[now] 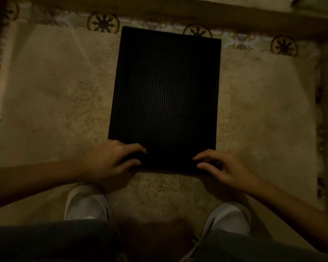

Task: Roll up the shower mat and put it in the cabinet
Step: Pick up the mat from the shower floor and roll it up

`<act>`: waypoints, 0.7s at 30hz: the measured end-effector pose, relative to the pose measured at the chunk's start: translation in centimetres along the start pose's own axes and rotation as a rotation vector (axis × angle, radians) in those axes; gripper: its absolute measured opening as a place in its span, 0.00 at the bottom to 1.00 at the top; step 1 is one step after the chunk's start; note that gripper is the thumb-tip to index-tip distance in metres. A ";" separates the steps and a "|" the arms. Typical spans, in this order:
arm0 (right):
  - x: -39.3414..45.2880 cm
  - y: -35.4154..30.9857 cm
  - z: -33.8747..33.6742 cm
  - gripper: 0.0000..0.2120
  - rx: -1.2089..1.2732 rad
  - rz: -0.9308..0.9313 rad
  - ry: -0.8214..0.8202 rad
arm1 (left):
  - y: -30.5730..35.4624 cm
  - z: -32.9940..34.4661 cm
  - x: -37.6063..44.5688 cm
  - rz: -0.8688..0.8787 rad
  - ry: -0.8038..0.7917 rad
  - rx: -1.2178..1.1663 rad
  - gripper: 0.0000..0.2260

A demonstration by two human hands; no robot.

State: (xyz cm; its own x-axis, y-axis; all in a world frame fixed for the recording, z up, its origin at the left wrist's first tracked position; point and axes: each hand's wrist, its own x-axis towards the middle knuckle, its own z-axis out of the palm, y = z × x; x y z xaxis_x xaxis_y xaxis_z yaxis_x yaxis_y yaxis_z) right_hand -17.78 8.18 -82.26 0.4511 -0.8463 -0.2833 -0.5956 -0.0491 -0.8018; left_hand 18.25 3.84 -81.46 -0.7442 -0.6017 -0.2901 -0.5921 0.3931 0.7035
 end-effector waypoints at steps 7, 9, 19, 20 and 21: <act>-0.3 1.0 1.2 0.10 -0.113 -0.091 0.114 | 0.0 0.9 0.6 -0.043 0.020 -0.113 0.16; -0.3 1.2 1.6 0.11 -0.198 -0.099 0.146 | -0.1 0.5 1.0 0.016 0.053 0.005 0.14; -2.0 -1.8 3.6 0.23 -0.628 -0.059 0.080 | 1.3 1.7 0.8 0.227 0.056 0.413 0.13; -2.0 -2.0 3.6 0.23 -0.650 -0.059 0.068 | 1.5 2.0 0.4 0.198 0.045 0.394 0.14; -2.0 -2.0 3.6 0.22 -0.654 -0.060 0.071 | 1.7 2.2 0.2 0.172 0.037 0.388 0.15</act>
State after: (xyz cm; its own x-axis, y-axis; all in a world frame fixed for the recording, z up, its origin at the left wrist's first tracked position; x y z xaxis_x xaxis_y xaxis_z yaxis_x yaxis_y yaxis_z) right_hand -15.11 11.84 -82.03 0.4649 -0.8637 -0.1948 -0.8616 -0.3907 -0.3241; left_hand 16.44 5.93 -81.68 -0.8351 -0.5260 -0.1611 -0.5376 0.7183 0.4416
